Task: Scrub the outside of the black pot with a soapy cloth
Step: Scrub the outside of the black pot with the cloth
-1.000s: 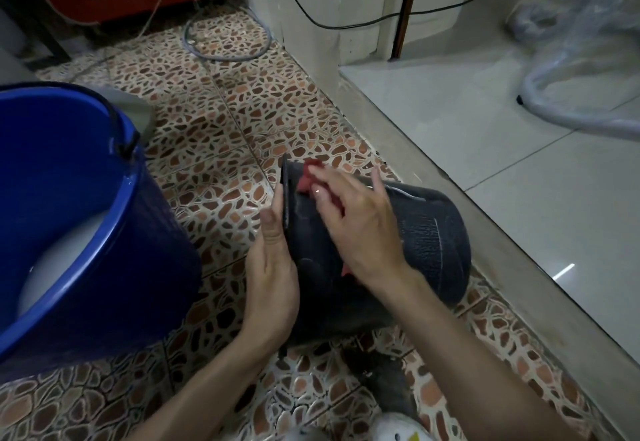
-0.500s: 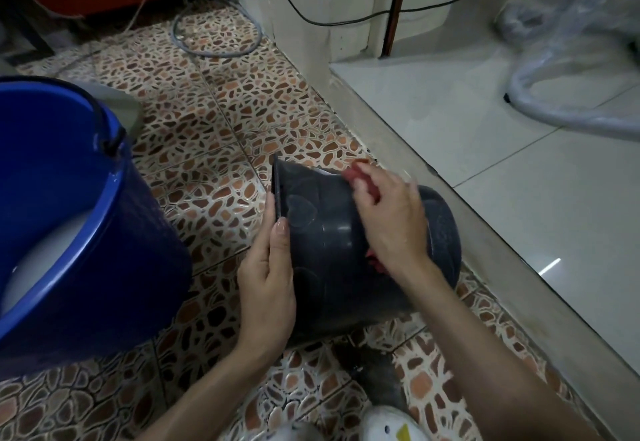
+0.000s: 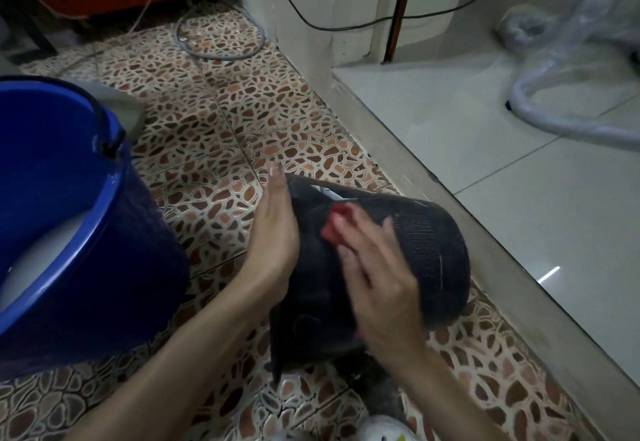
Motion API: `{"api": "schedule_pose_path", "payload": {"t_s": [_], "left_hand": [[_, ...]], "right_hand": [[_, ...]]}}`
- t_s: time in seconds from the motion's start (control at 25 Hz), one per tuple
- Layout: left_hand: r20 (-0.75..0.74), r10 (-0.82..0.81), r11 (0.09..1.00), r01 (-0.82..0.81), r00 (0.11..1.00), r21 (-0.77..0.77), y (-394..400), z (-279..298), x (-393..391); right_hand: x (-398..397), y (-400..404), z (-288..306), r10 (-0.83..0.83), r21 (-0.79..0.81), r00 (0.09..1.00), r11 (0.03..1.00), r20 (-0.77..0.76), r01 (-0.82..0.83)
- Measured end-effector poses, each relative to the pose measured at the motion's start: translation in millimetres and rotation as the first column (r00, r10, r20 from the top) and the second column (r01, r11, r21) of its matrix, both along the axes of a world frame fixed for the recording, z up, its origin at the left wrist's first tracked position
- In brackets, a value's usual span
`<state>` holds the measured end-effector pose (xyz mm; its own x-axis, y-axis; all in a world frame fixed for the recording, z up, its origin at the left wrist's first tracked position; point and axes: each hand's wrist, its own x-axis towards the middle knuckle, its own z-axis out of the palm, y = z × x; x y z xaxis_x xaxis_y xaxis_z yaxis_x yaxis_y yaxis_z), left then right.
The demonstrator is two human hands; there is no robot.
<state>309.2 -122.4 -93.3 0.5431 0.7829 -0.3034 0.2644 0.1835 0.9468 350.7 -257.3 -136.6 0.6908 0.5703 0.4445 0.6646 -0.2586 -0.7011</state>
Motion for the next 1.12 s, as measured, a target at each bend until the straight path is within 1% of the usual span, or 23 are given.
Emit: {"api": "schedule_pose_path", "payload": {"t_s": [0.04, 0.08, 0.16, 0.28, 0.36, 0.44, 0.48, 0.56, 0.6, 0.64, 0.68, 0.72, 0.76, 0.8, 0.84, 0.88, 0.92, 0.96, 1.0, 1.04, 1.12], "left_hand": [[0.024, -0.002, 1.000, 0.001, 1.000, 0.025, -5.4, 2.7, -2.6], [0.075, -0.012, 0.999, 0.008, 0.997, 0.047, -12.3, 6.1, -7.9], [0.152, -0.036, 0.993, 0.018, 0.988, 0.119, -16.5, 2.7, -18.8], [0.221, -0.112, 0.977, 0.067, 0.969, 0.202, -14.4, -8.9, -26.2], [0.239, -0.118, 0.975, 0.067, 0.964, 0.211, -18.9, -16.2, -33.0], [0.223, -0.090, 0.980, 0.047, 0.971, 0.192, -26.5, -17.7, -39.1], [0.212, -0.077, 0.979, 0.034, 0.974, 0.200, -30.4, -18.2, -40.8], [0.214, -0.064, 0.977, 0.018, 0.975, 0.212, -34.7, -23.2, -44.1], [0.218, -0.046, 0.983, 0.006, 0.975, 0.181, -34.4, -23.6, -44.2], [0.221, -0.030, 0.991, 0.001, 0.975, 0.132, -32.9, -22.2, -43.5], [0.222, -0.017, 0.996, -0.004, 0.975, 0.093, -28.6, -20.6, -40.8], [0.227, -0.005, 0.998, -0.009, 0.974, 0.060, -23.3, -17.3, -36.1], [0.227, 0.016, 0.999, -0.023, 0.974, 0.029, -16.4, -15.1, -29.7], [0.225, 0.029, 1.000, -0.030, 0.974, 0.002, -10.4, -11.4, -23.0], [0.213, 0.036, 0.999, -0.038, 0.976, 0.005, -6.2, -9.1, -16.9], [0.189, 0.022, 0.999, -0.031, 0.982, 0.045, -6.2, -6.4, -13.0], [0.157, -0.001, 0.994, -0.016, 0.988, 0.110, -8.9, -5.9, -12.4], [0.152, -0.027, 0.987, 0.002, 0.988, 0.163, -12.8, -7.0, -13.2], [0.169, -0.050, 0.982, 0.017, 0.984, 0.189, -16.5, -9.1, -15.6], [0.207, -0.074, 0.981, 0.034, 0.976, 0.190, -18.0, -13.6, -19.1], [0.303, -0.094, 0.990, 0.057, 0.948, 0.128, -17.7, -21.5, -24.2]], "right_hand": [[-4.0, 12.6, 0.5, 0.070, -0.006, 0.996, 0.998, 0.058, -0.070], [-2.2, 26.5, 4.0, 0.125, -0.023, 0.989, 0.992, 0.085, -0.123], [4.6, 49.0, 12.9, 0.175, -0.111, 0.978, 0.980, 0.112, -0.162], [17.2, 58.5, 8.5, 0.086, -0.167, 0.980, 0.984, 0.180, -0.055], [26.9, 46.1, -4.3, -0.010, -0.177, 0.983, 0.983, 0.184, 0.043], [44.0, 22.0, -16.2, -0.130, -0.198, 0.983, 0.968, 0.126, 0.154], [56.3, 8.8, -21.1, -0.203, -0.215, 0.977, 0.953, 0.064, 0.212], [84.1, -13.3, -28.9, -0.341, -0.263, 0.936, 0.914, -0.081, 0.310], [95.3, -21.7, -30.4, -0.379, -0.256, 0.914, 0.907, -0.147, 0.335], [100.4, -28.2, -29.1, -0.400, -0.209, 0.893, 0.909, -0.205, 0.359], [98.0, -30.7, -25.3, -0.405, -0.124, 0.880, 0.914, -0.248, 0.386], [85.8, -29.4, -18.1, -0.373, -0.028, 0.888, 0.925, -0.270, 0.380], [67.3, -24.8, -12.3, -0.297, 0.055, 0.924, 0.946, -0.241, 0.319], [44.5, -16.5, -6.8, -0.190, 0.099, 0.970, 0.973, -0.154, 0.206], [22.3, -4.8, -2.2, -0.062, 0.102, 0.997, 0.993, -0.034, 0.065], [6.2, 8.4, -1.9, 0.061, 0.075, 0.995, 0.995, 0.074, -0.067], [-1.4, 22.5, -1.8, 0.142, 0.046, 0.979, 0.988, 0.146, -0.150], [-1.1, 35.5, 1.5, 0.172, 0.014, 0.971, 0.984, 0.165, -0.177], [4.8, 45.3, 4.3, 0.166, -0.025, 0.974, 0.986, 0.153, -0.164], [12.3, 51.0, 6.2, 0.144, -0.073, 0.980, 0.988, 0.139, -0.134], [29.5, 48.9, 4.5, 0.064, -0.144, 0.990, 0.989, 0.126, -0.045]]}}
